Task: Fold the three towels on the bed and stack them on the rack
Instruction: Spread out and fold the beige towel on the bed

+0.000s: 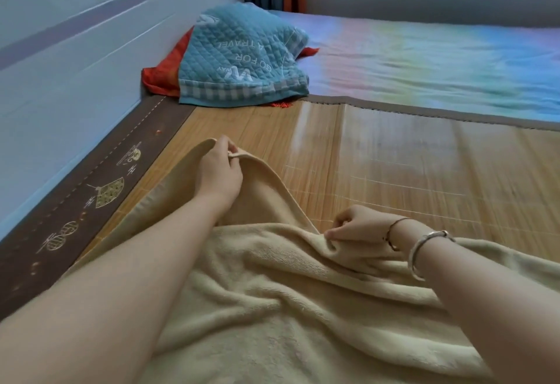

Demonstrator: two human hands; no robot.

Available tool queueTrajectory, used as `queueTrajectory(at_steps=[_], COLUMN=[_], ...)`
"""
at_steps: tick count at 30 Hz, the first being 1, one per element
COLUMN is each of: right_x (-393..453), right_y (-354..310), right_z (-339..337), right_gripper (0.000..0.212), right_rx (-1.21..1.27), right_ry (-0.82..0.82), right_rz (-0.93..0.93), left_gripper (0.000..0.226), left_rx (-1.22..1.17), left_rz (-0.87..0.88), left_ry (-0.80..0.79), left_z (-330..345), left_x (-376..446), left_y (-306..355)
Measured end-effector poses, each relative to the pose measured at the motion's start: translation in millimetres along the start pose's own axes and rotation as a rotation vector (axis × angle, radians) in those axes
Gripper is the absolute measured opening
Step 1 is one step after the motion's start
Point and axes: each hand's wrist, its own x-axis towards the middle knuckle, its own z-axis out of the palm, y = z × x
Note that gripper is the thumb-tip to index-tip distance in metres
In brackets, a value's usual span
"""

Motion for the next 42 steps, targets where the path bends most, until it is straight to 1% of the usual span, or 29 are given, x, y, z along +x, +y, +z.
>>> queueTrajectory(at_steps=[2, 3, 4, 6, 7, 9, 10, 12, 13, 14, 16, 18, 20, 22, 24, 26, 27, 29, 30, 31, 33, 34, 35, 36, 38, 40, 42], right_x=[5, 8, 12, 21, 26, 38, 43, 57, 62, 68, 77, 85, 90, 90, 86, 80, 74, 62, 53, 40, 14, 0, -11, -26, -47, -62, -78], right_y=[-10, -15, -22, -31, -36, -44, -48, -56, -59, -61, -58, -47, -36, -29, -19, -4, 8, 30, 42, 58, 86, 100, 114, 131, 157, 179, 206], right_z=[-10, -15, -21, -31, -36, -46, -50, -55, -55, -53, -41, -25, -15, -17, -25, -37, -43, -52, -56, -60, -66, -69, -71, -73, -77, -79, -83], right_gripper=[0.020, 0.019, 0.020, 0.021, 0.018, 0.013, 0.011, 0.013, 0.015, 0.017, 0.014, 0.009, 0.005, 0.005, 0.006, 0.009, 0.010, 0.013, 0.014, 0.015, 0.016, 0.015, 0.013, 0.012, 0.013, 0.013, 0.011], right_rx=[-0.073, -0.094, -0.093, -0.082, -0.096, -0.095, -0.042, 0.086, 0.113, 0.130, 0.139, 0.167, 0.225, 0.332, 0.350, 0.204, 0.097, -0.070, -0.102, -0.098, -0.046, -0.029, -0.043, -0.071, -0.135, -0.151, -0.162], right_ry=[-0.037, -0.038, -0.030, 0.022, 0.081, 0.273, 0.386, 0.573, 0.615, 0.616, 0.567, 0.558, 0.601, 0.673, 0.782, 0.868, 0.867, 0.785, 0.739, 0.683, 0.574, 0.527, 0.494, 0.462, 0.391, 0.339, 0.313], right_rz=[0.008, 0.013, 0.017, 0.019, 0.019, 0.029, 0.021, -0.024, -0.042, -0.056, -0.071, -0.078, -0.117, -0.177, -0.164, -0.032, 0.053, 0.173, 0.208, 0.233, 0.269, 0.288, 0.309, 0.336, 0.376, 0.399, 0.416], left_gripper=[0.008, 0.010, 0.014, 0.028, 0.036, 0.048, 0.055, 0.081, 0.094, 0.104, 0.110, 0.102, 0.093, 0.091, 0.091, 0.091, 0.091, 0.088, 0.084, 0.079, 0.075, 0.074, 0.067, 0.053, 0.028, 0.021, 0.022], left_rx=[0.001, -0.001, 0.002, 0.013, 0.011, -0.005, -0.014, -0.027, -0.016, 0.004, 0.018, 0.081, 0.279, 0.402, 0.450, 0.480, 0.492, 0.517, 0.524, 0.535, 0.500, 0.427, 0.321, 0.218, 0.065, 0.066, 0.165], left_rz=[-0.012, -0.027, -0.050, -0.094, -0.108, -0.132, -0.157, -0.225, -0.250, -0.253, -0.230, -0.222, -0.193, -0.170, -0.176, -0.188, -0.203, -0.238, -0.230, -0.178, 0.059, 0.179, 0.275, 0.336, 0.363, 0.356, 0.363], left_ry=[0.012, 0.003, -0.015, -0.082, -0.123, -0.178, -0.185, -0.187, -0.194, -0.208, -0.275, -0.452, -0.603, -0.627, -0.615, -0.633, -0.638, -0.622, -0.597, -0.547, -0.391, -0.326, -0.308, -0.333, -0.420, -0.494, -0.531], left_z=[-7, -9, -11, -14, -14, -17, -18, -16, -14, -8, 13, 44, 73, 85, 90, 90, 90, 88, 87, 89, 93, 99, 106, 116, 135, 155, 181], left_x=[14, 19, 26, 36, 42, 55, 62, 77, 80, 81, 71, 53, 37, 32, 31, 31, 31, 30, 29, 24, 14, 10, 7, 0, -11, -21, -31], left_y=[-2, -4, -5, -8, -10, -14, -16, -23, -27, -31, -38, -47, -57, -63, -65, -62, -59, -50, -42, -30, -5, 10, 27, 48, 87, 118, 146])
